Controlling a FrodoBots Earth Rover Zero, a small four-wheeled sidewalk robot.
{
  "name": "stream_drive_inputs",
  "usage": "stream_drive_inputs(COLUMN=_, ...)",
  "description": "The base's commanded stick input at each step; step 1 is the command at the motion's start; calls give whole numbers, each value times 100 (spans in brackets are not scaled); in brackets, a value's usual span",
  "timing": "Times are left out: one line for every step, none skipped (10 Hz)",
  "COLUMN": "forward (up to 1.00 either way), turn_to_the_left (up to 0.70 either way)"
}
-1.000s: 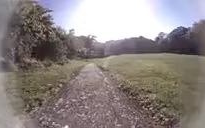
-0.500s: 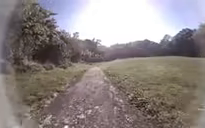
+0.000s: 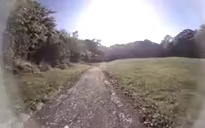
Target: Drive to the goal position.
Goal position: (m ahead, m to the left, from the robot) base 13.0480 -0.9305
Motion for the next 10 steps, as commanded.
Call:
stream_drive_inputs(forward=100, turn_to_the_left=1)
stream_drive_inputs(forward=100, turn_to_the_left=1)
stream_drive_inputs(forward=100, turn_to_the_left=1)
stream_drive_inputs(forward=100, turn_to_the_left=1)
stream_drive_inputs(forward=100, turn_to_the_left=1)
stream_drive_inputs(forward=100, turn_to_the_left=1)
stream_drive_inputs(forward=100, turn_to_the_left=1)
stream_drive_inputs(forward=100, turn_to_the_left=1)
stream_drive_inputs(forward=100, turn_to_the_left=1)
stream_drive_inputs(forward=100, turn_to_the_left=1)
